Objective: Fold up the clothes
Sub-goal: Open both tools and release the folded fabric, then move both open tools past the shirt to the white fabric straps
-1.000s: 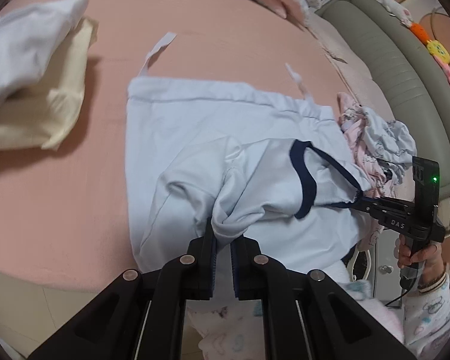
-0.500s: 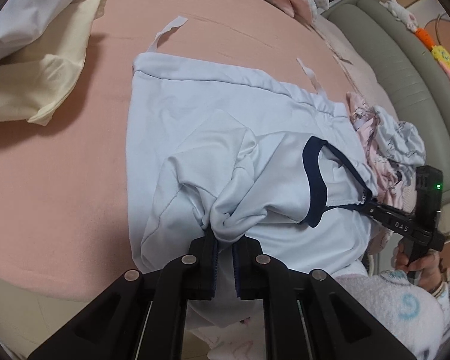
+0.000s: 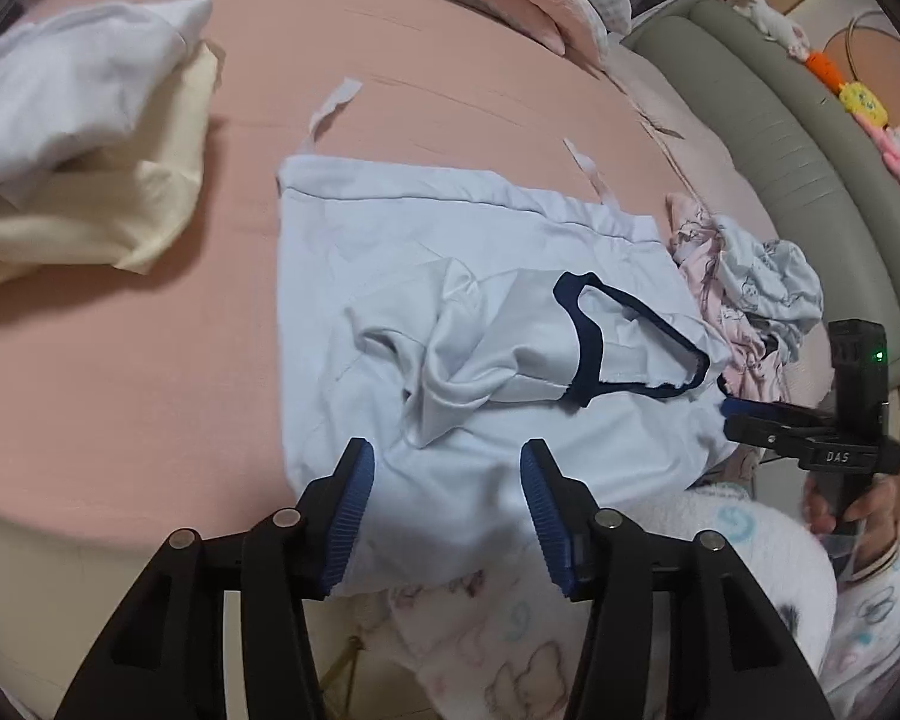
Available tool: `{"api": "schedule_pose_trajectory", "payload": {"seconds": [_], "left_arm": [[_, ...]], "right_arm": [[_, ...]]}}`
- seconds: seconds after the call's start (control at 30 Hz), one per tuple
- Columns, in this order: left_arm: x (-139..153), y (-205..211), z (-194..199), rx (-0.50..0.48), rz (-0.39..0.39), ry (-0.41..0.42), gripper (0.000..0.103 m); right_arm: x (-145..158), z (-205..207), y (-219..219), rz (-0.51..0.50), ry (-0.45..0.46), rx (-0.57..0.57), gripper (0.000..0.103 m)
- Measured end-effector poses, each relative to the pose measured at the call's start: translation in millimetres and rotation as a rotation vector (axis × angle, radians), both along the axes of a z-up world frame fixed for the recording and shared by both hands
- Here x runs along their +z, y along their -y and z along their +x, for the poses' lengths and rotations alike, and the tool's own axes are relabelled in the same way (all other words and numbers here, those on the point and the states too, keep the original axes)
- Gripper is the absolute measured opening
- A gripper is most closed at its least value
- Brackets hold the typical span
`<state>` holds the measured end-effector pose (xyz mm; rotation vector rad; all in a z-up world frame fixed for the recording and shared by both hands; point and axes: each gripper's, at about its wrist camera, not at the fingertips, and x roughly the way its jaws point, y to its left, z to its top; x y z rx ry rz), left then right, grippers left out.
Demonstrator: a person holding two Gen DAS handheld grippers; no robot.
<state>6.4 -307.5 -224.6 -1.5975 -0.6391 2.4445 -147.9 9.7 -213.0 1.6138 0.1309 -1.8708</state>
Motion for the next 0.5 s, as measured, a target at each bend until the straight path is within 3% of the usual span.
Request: {"api": "schedule_pose_trajectory", "payload": {"seconds": [0.2, 0.33, 0.5], "left_arm": [[15, 11, 6, 0.023, -0.028, -0.005, 0.052], [37, 21, 1, 0.074, -0.06, -0.045, 0.061], [63, 31, -19, 0.11, -0.061, -0.09, 0.062]], "right_arm": [[18, -1, -27, -0.026, 0.018, -0.073, 0.075], [39, -9, -41, -0.062, 0.01, -0.151, 0.075], [60, -26, -36, -0.053, -0.028, -0.177, 0.075]]}}
